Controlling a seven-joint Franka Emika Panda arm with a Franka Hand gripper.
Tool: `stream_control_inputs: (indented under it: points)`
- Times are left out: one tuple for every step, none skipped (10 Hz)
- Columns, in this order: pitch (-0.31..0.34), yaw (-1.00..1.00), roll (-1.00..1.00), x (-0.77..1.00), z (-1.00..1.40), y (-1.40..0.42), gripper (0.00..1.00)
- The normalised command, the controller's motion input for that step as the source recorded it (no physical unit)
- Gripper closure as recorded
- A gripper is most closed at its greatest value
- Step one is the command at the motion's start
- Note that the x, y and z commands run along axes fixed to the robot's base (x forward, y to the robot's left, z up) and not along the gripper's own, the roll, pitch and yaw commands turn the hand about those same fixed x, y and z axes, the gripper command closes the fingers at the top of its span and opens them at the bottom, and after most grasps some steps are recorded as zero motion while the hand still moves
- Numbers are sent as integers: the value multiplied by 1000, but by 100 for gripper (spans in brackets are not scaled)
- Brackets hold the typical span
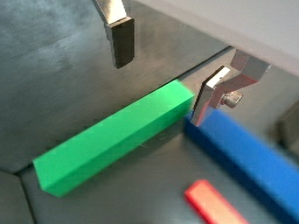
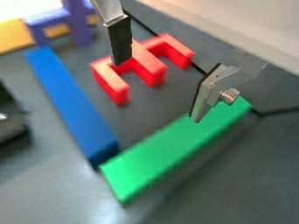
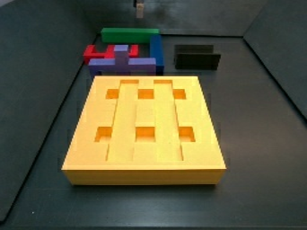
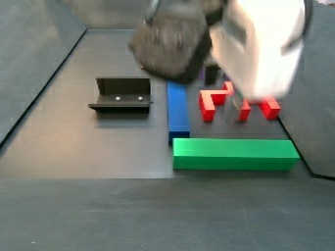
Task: Pick up the green object. Move up. Move to above the board. Insert the green object.
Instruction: Pick up the green object.
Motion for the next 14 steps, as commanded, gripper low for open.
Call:
stream_control_inputs:
  points:
    - [-116,-386,-117,-334,-566,206,0]
    - [-156,-240,-117,-151,-497,83,0]
    - [-116,-231,-81,-60,-423,83,0]
    - [-61,-274,-54,-14,-411,137,0]
    - [-31,-246,-53,0,-374,234,0]
    - [-56,-166,-84,-74,-309,274,0]
    - [-121,-74,-141,-140,-186,174,0]
    - [-166,-40,-129,-263,-151,51,0]
    - [-191,-20,-130,-211,-160,0,0]
    - [-164,-23,-97,-103,-140,0,0]
    - [-117,-11,-67,-46,-226,6,0]
    - [-130,-29,-119,-3,-277,80,0]
    - [-140,-54,-141,-31,-331,134,0]
    - [-140,-57,-171,-40,-266,154,0]
